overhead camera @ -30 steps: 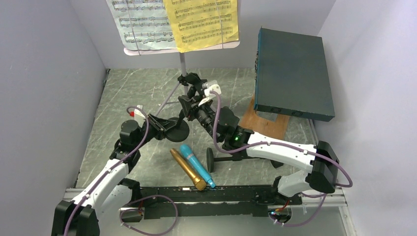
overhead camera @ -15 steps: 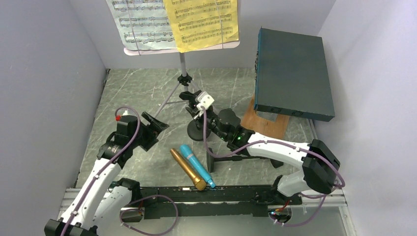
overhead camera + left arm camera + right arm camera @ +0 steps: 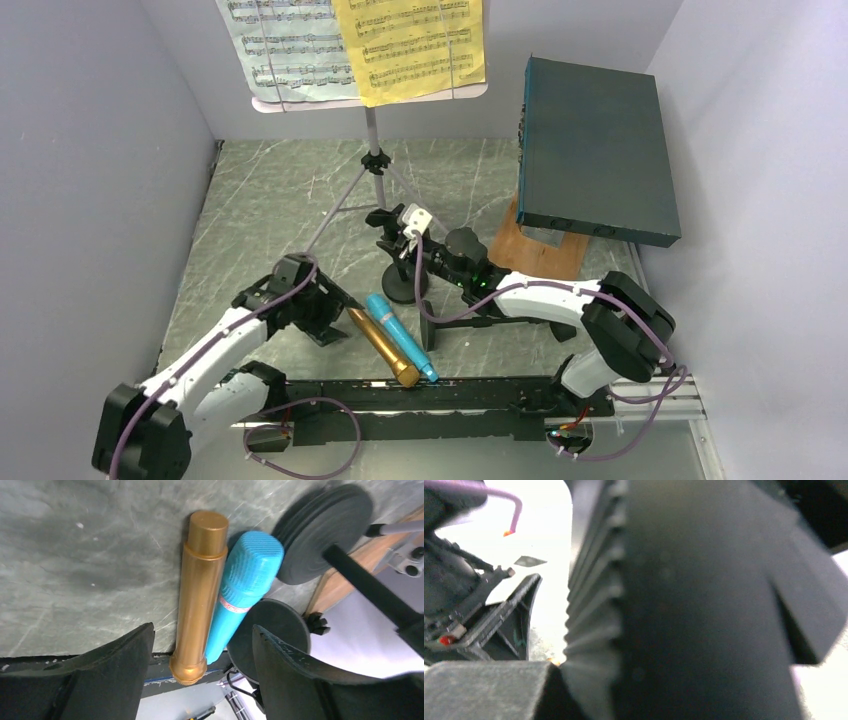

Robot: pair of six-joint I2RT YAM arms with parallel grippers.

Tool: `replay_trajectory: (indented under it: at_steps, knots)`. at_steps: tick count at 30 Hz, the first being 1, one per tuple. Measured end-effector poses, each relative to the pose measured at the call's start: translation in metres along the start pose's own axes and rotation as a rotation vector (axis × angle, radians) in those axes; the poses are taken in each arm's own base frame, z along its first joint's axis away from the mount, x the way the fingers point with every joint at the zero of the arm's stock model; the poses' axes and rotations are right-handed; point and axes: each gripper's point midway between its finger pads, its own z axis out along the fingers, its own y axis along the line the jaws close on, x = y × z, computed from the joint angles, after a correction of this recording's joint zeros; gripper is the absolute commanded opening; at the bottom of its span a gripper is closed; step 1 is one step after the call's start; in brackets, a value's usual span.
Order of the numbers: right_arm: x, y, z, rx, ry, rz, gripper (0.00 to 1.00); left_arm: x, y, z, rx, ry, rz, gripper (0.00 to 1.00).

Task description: Set up the instrument practice props

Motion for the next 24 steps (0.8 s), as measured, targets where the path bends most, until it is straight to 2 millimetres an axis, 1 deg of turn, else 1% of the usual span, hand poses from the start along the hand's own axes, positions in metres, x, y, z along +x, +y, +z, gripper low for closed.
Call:
replay_trajectory:
  at_steps: [3, 7, 9, 12, 15, 18, 21, 24]
  knots:
    - [-0.003, -0.001, 0.0, 0.004, -0.015, 0.002, 0.17, 0.013, 0.004, 0.013, -0.057, 0.037, -0.006, 0.66]
    - [-0.004, -0.001, 0.0, 0.009, -0.02, 0.006, 0.36, 0.018, 0.019, 0.035, -0.17, 0.048, -0.044, 0.52]
    - [-0.003, -0.003, -0.002, 0.017, -0.011, 0.008, 0.46, 0.017, 0.01, 0.041, -0.16, 0.04, -0.061, 0.48]
    - [-0.012, -0.005, -0.006, 0.032, -0.02, 0.02, 0.63, 0.014, 0.012, 0.045, -0.174, 0.01, -0.071, 0.45]
    - [-0.028, -0.008, -0.015, 0.056, -0.036, 0.041, 0.76, 0.01, 0.017, 0.047, -0.186, -0.016, -0.077, 0.43]
    - [-0.047, -0.01, -0.028, 0.074, -0.058, 0.069, 0.85, 0.01, 0.016, 0.048, -0.184, -0.022, -0.083, 0.43]
    - [-0.061, -0.008, -0.041, 0.074, -0.062, 0.102, 0.91, 0.01, 0.016, 0.049, -0.185, -0.022, -0.089, 0.48]
    - [-0.066, -0.005, -0.054, 0.076, -0.041, 0.128, 0.93, 0.007, 0.019, 0.052, -0.197, -0.039, -0.1, 0.54]
